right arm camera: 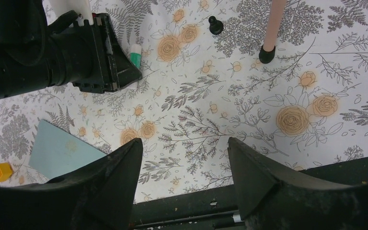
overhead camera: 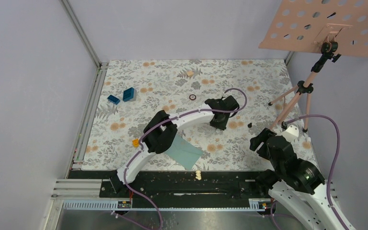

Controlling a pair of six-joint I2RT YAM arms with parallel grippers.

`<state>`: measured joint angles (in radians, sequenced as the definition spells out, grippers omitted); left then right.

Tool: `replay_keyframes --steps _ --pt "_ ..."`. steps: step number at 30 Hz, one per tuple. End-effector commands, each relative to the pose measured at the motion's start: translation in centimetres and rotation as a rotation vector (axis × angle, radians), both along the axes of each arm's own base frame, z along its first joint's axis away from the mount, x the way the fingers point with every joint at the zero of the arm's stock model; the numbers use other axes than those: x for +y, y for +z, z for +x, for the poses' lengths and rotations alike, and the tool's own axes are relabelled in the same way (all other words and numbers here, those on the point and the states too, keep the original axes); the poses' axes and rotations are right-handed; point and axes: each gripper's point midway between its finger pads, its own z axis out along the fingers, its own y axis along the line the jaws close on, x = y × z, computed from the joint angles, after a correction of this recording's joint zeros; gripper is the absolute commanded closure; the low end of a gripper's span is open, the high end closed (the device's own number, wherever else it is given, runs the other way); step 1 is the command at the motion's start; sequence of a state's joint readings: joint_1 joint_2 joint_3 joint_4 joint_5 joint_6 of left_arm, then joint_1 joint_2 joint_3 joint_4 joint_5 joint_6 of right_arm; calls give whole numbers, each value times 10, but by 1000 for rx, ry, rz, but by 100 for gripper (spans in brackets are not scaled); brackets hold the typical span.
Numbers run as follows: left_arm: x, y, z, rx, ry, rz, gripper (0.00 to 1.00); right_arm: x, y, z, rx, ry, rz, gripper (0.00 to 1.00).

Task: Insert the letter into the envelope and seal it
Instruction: Pick up the solid glue from the center of the board.

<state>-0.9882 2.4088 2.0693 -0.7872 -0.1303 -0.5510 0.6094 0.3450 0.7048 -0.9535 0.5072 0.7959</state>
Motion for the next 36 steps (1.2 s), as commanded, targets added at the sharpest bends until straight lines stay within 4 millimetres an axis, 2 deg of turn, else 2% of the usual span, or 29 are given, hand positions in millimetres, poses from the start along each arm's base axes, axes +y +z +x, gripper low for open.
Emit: replay_keyframes --steps 1,4,7,9,11,12,15,18,22,26,28,29,32,36 --pt "4 -2 2 -36 -4 49 81 -10 0 1 -10 -69 -1 26" --pt "-1 7 -7 -10 -36 -7 99 -11 -6 1 27 -75 -27 24" --pt "-3 27 -23 9 -111 -84 100 -7 -12 1 64 -68 -37 24" --pt "6 41 -32 13 -142 -103 100 -6 -15 2 76 -68 -42 24" --pt "8 57 -48 37 -211 -194 100 -3 -16 3 72 -59 -31 25" --pt "7 81 -57 35 -254 -284 100 -2 -16 4 63 -59 -18 26" --pt "12 118 -86 74 -356 -532 100 5 -7 7 21 -53 41 28" --pt "25 151 -110 92 -429 -693 100 17 9 13 -20 -16 103 29" --pt "38 194 -130 75 -493 -848 100 50 33 24 -87 116 189 29" --pt "51 239 -129 61 -472 -1026 100 85 56 31 -199 280 295 29" --pt "61 259 -123 45 -435 -1107 100 103 71 30 -274 370 367 29" --pt "65 268 -122 35 -424 -1142 100 113 86 30 -338 420 415 29" --pt "73 289 -130 33 -478 -1214 100 133 114 24 -444 526 526 27" --pt "80 300 -140 21 -521 -1227 100 154 146 23 -508 635 602 23"
